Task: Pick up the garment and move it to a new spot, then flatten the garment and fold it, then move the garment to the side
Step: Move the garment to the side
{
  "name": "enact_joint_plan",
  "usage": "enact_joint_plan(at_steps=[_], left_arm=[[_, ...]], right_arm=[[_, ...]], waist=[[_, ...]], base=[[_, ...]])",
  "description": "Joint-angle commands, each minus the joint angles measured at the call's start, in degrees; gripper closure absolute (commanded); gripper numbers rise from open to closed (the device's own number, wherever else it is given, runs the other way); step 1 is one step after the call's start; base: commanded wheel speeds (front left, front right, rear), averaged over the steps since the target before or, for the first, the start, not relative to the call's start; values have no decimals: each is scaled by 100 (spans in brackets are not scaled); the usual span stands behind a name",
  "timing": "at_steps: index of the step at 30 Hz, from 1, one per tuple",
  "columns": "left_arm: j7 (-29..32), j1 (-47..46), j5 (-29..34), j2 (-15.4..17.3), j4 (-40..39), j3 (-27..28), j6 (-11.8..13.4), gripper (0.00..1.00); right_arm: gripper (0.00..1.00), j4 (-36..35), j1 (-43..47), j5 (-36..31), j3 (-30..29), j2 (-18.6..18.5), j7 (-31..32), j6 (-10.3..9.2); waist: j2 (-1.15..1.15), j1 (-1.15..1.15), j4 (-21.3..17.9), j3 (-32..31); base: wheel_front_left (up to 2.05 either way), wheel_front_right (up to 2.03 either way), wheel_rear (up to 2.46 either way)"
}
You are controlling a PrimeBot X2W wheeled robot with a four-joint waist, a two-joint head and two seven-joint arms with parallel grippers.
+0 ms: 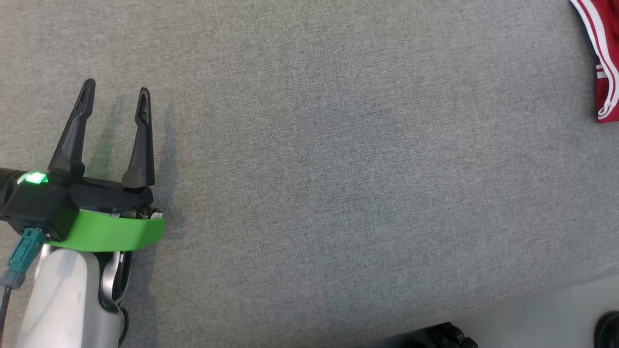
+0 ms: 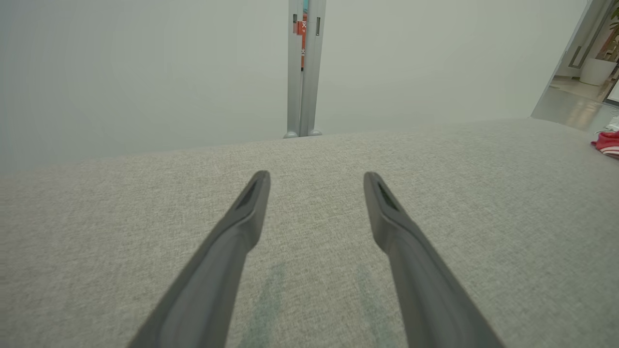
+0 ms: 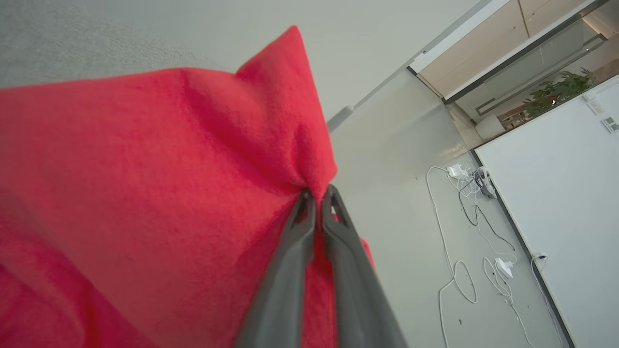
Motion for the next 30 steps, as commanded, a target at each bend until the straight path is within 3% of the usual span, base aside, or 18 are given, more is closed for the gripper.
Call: enact_joint_plan(at_steps=[1,8,16,30], left_arm=[[-15,27,-33,-29,27,11,-8,0],[-15,159,-122,-274,227,-45,-8,0],[-15,551,-203,-546,554,1,-8,0],[-15,1717,-242,-853,922,468,-8,0]], right_arm=[[0,8,109,-73,-57,8,-62,-13],[0,60,395,-43,-64,-15,-594,-13],[0,-280,1056,393,278,376,-1005,-13],[0,-2874,3393,920,133,1858,-945,-12]], waist=[[0,-1,60,-94],[0,-1,307,-713],[0,-1,644,-1741],[0,-1,1072,-3121]], base=[[0,0,0],[0,0,0],[0,0,0],[0,0,0]])
